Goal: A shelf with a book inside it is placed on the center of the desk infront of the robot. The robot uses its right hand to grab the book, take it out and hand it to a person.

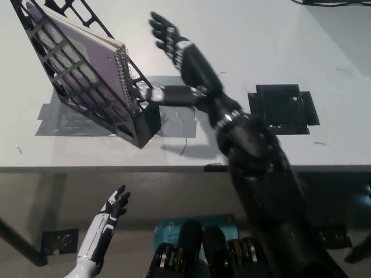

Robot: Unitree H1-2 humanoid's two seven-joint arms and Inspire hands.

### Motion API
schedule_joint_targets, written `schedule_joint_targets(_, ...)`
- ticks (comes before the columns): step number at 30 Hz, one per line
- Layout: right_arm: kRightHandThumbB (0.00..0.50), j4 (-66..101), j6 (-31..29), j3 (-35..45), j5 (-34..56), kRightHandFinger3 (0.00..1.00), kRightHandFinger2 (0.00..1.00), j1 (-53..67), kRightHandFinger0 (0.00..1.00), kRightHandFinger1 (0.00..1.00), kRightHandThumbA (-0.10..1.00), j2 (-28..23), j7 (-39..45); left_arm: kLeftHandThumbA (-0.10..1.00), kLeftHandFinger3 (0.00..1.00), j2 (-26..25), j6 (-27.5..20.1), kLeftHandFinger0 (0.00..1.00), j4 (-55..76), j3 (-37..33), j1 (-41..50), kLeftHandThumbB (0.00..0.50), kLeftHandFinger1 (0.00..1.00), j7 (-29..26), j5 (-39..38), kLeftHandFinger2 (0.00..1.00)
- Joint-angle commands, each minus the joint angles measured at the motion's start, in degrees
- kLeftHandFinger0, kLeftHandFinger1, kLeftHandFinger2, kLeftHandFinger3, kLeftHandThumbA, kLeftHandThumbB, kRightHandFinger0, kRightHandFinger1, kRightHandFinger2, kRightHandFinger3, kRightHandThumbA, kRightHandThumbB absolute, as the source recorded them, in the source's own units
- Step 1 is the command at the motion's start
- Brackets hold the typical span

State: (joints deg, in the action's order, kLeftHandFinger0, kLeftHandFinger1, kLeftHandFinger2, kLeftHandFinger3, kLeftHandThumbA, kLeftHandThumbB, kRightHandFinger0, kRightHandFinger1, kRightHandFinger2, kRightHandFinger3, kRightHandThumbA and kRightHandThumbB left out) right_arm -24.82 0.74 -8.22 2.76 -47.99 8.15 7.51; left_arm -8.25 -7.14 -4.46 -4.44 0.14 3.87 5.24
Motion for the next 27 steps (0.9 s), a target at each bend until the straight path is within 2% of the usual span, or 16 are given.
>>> schedule_joint_targets(1, 0.302, -5.3, -3.3, 0.6, 0.0, 1.0, 1.0, -6.0, 1.0, 1.0, 1.0, 2.9, -0.8, 1.0, 1.0, -0.5, -0.7, 1.0, 1.8, 0.1, -0.7, 0.344, 1.0, 0.7, -0.1, 1.0)
schedule_joint_targets(5, 0.296, -8.2, -4.2, 1.3, 0.6, 1.0, 1.0, -7.3, 1.0, 1.0, 1.0, 4.1, -0.7, 1.0, 1.0, -0.6, -0.7, 1.0, 1.8, 0.0, -1.1, 0.335, 1.0, 0.5, 0.4, 1.0)
schedule_joint_targets(9, 0.347, -11.0, -5.0, 2.5, 1.8, 1.0, 1.0, -8.5, 1.0, 1.0, 1.0, 6.0, -0.5, 1.0, 1.0, -1.0, 0.6, 1.0, 2.8, -0.4, -1.4, 0.343, 1.0, 0.8, 1.5, 1.0)
schedule_joint_targets(12, 0.355, -10.9, -5.3, 2.7, 2.2, 1.0, 1.0, -8.4, 1.0, 1.0, 1.0, 6.6, 0.2, 1.0, 1.0, -1.2, 0.9, 1.0, 3.0, -0.5, -1.6, 0.35, 1.0, 0.8, 1.9, 1.0)
schedule_joint_targets(13, 0.371, -10.5, -5.4, 2.5, 1.7, 1.0, 1.0, -8.0, 1.0, 1.0, 1.0, 6.9, 0.0, 1.0, 1.0, -1.3, 1.1, 1.0, 3.2, -0.6, -1.7, 0.357, 1.0, 0.7, 2.2, 1.0)
schedule_joint_targets(18, 0.364, -9.1, -4.1, 2.6, 2.0, 1.0, 1.0, -7.1, 1.0, 1.0, 1.0, 7.4, 0.2, 1.0, 1.0, -1.6, 0.8, 1.0, 3.0, -0.7, -1.9, 0.359, 1.0, 1.0, 2.1, 1.0)
schedule_joint_targets(20, 0.386, -8.7, -4.0, 2.6, 2.1, 1.0, 1.0, -6.8, 1.0, 1.0, 1.0, 7.6, 0.3, 1.0, 1.0, -1.6, 0.5, 1.0, 2.8, -0.7, -1.9, 0.357, 1.0, 1.0, 1.9, 1.0)
schedule_joint_targets(24, 0.393, -7.7, -3.4, 2.7, 2.6, 1.0, 1.0, -5.8, 1.0, 1.0, 1.0, 7.8, 0.9, 1.0, 1.0, -1.4, 1.0, 1.0, 2.9, -0.7, -1.9, 0.347, 1.0, 1.5, 0.7, 1.0)
schedule_joint_targets(27, 0.378, -7.1, -3.0, 3.0, 3.0, 1.0, 1.0, -5.1, 1.0, 1.0, 1.0, 7.8, 0.9, 1.0, 1.0, -1.4, 0.9, 1.0, 2.6, -0.6, -2.2, 0.345, 1.0, 1.6, 0.8, 1.0)
